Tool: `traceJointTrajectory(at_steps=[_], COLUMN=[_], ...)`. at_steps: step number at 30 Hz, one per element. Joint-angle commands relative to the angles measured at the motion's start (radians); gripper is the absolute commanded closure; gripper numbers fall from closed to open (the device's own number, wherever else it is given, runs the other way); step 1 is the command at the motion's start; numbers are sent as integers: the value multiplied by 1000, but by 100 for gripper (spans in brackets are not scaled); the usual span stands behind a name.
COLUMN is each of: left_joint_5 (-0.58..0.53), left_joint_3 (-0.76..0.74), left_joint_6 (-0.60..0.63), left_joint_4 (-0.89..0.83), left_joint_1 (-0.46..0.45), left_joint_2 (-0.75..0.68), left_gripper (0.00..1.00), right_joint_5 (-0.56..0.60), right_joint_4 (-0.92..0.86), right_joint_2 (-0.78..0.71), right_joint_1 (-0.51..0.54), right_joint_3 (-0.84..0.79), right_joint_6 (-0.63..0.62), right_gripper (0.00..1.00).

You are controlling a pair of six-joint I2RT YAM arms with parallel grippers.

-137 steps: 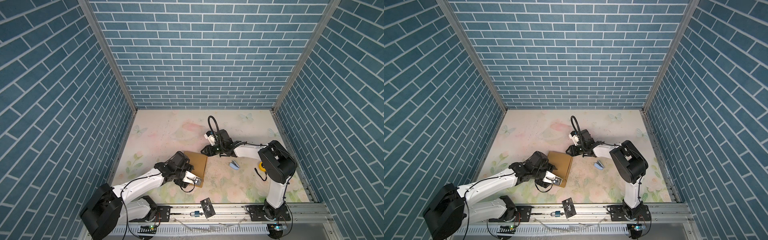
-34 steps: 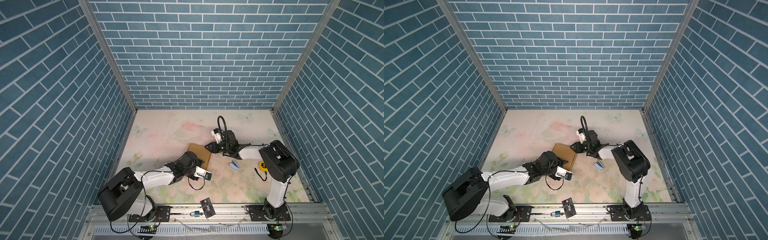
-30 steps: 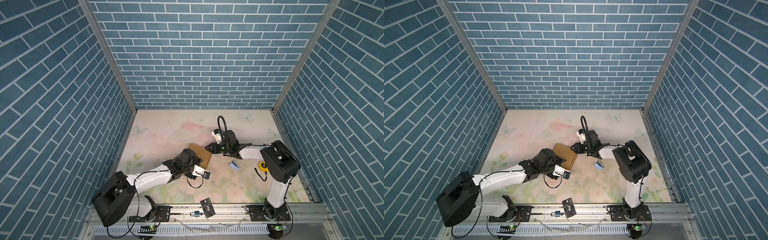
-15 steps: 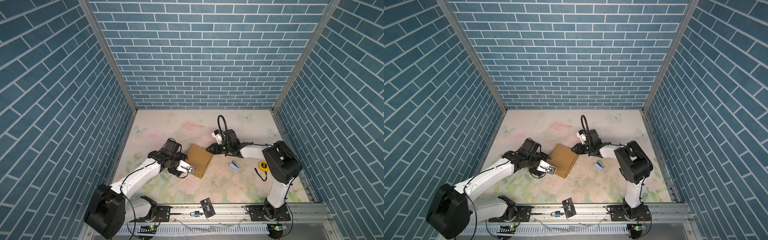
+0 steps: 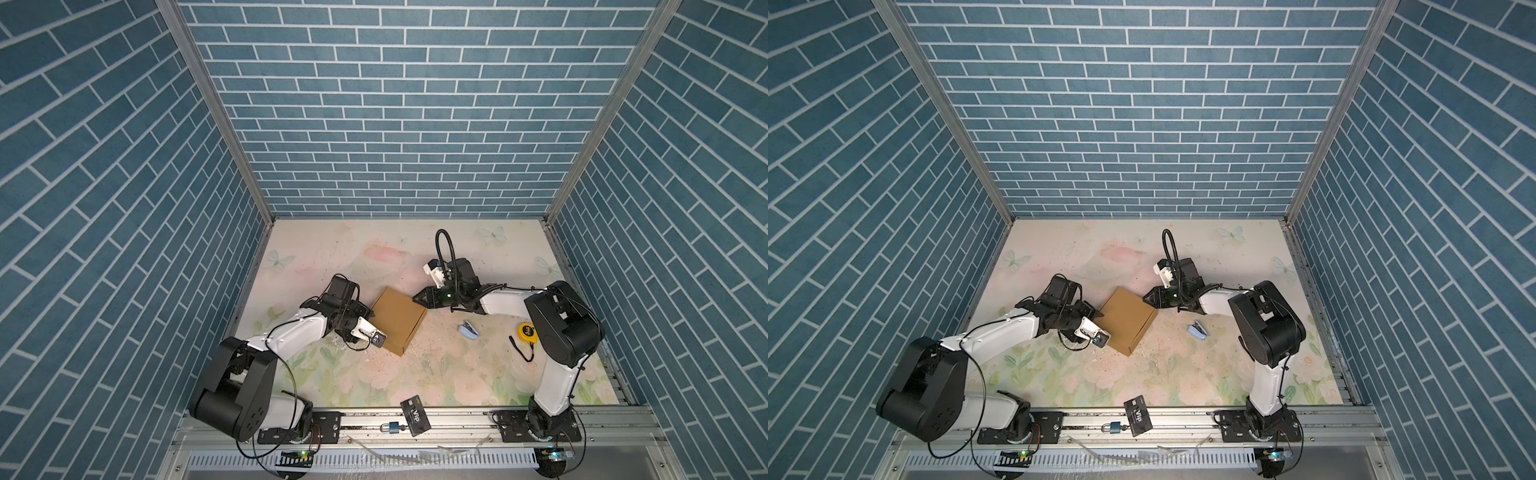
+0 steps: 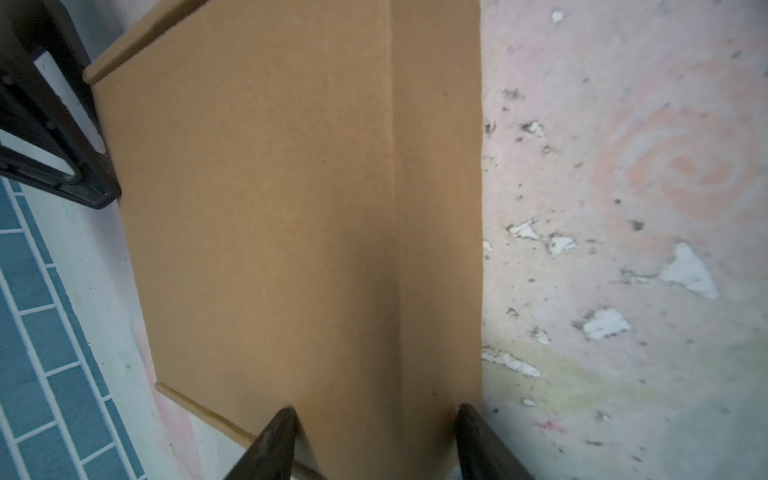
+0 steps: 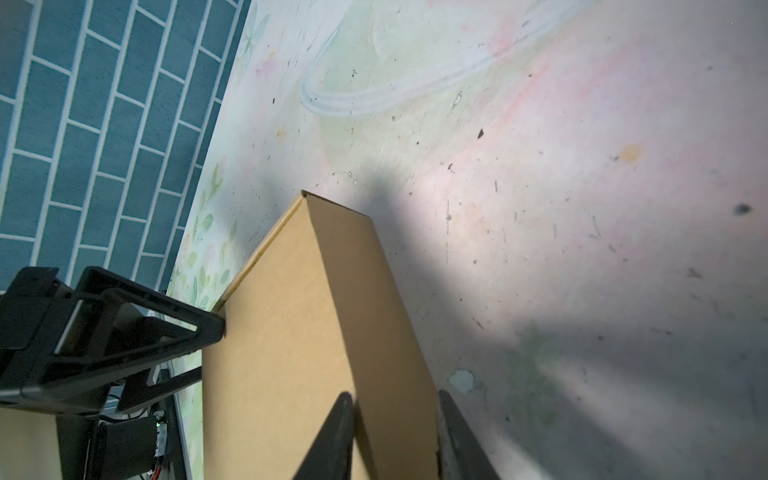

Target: Fold the paper box

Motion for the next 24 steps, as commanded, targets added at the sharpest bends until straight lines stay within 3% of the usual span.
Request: traceJointTrajectory(at_steps=[1,4,15,18,24], left_joint_5=[20,42,117,115,193], left_joint_3=[-31,-44,-52,-32,15], left_joint_6=[58,66,138,138,212], left_joint_4=[52,106,246,202,-44], left_joint_1=[3,4,5,6,11], left_joint_2=[45,69,139,124,85], left_gripper=[45,55,60,54,43], right_joint_5=[-4,-18,-23,2,24], right_joint_4=[-66,-59,-123,-118,-158], right_joint_2=[38,54,86,44,6], right_joint_1=[14,18,32,14,-48], right_joint_3=[6,15,80,63,62], right_joint_6=[-23,-30,-62,-68,-96], right_gripper=[67,67,67,64,63])
